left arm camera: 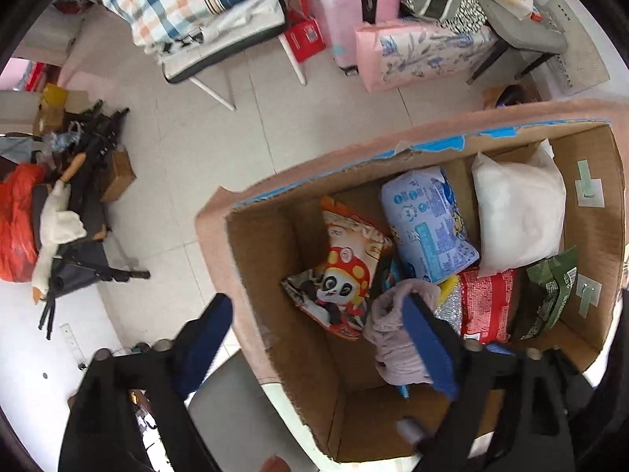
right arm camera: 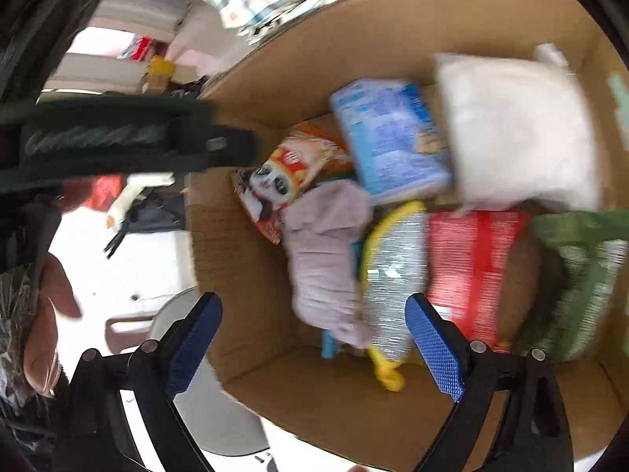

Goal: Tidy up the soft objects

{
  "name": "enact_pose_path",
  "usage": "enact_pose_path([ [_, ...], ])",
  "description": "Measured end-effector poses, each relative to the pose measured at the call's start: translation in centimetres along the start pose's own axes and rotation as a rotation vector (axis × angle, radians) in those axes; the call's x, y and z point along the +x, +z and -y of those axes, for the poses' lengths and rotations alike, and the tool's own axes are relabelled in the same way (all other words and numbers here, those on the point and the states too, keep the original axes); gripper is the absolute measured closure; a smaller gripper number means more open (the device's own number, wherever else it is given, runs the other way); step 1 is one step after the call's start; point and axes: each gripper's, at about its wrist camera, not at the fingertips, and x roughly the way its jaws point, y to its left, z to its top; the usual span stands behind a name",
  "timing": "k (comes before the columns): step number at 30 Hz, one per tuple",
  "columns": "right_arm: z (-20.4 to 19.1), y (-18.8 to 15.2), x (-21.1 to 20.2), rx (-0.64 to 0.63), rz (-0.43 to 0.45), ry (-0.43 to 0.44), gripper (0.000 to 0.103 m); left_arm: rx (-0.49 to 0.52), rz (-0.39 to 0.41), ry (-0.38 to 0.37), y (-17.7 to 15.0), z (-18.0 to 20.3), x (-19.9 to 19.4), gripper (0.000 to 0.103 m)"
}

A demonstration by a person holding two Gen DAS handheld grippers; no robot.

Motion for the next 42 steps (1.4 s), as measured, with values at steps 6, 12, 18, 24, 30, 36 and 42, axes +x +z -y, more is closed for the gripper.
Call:
enact_pose_path([
  [6,1.8,0.1,1.0,0.028,-0.034,-0.010,0.008,-0.013,0.042,0.073,-1.1,-0.5,-0.9,0.010],
  [12,-0.7,0.3,5.6,-0.004,-0.103,-0.012,0.040,-0.003,0.050,0.161,-1.1,-1.1,-0.6,0.010],
  [18,-3.0,-0.1,7.3,-0.014,-0.093,-0.034,0.062,-0.016,0.040,0.179,-1.6,-2.4,-0.1,0.010],
  [24,-6.7,-2.0,6.5,-0.029,-0.070,0.061,0.062,-0.045,0.043,0.176,-1.8,-3.8,-0.3,0.010],
  [30,-7.8,-2.3,9.2,-0.002,-0.133,0.037,0.060,-0.064,0.038,0.172,-2.2,-4.4,-0.2,0.010],
  [36,-7.1,-1.8,6.9,-0.008,-0.071,-0.018,0.027,-0.092,0.082,0.120,-3.5,-4.0,-1.5,0.010],
  [42,-5.6,-3.4,0.5,-0.079,0.041,-0.287,0.016,-0.171,0.179,0.004,-7.7,-1.7,-3.8,0.010],
])
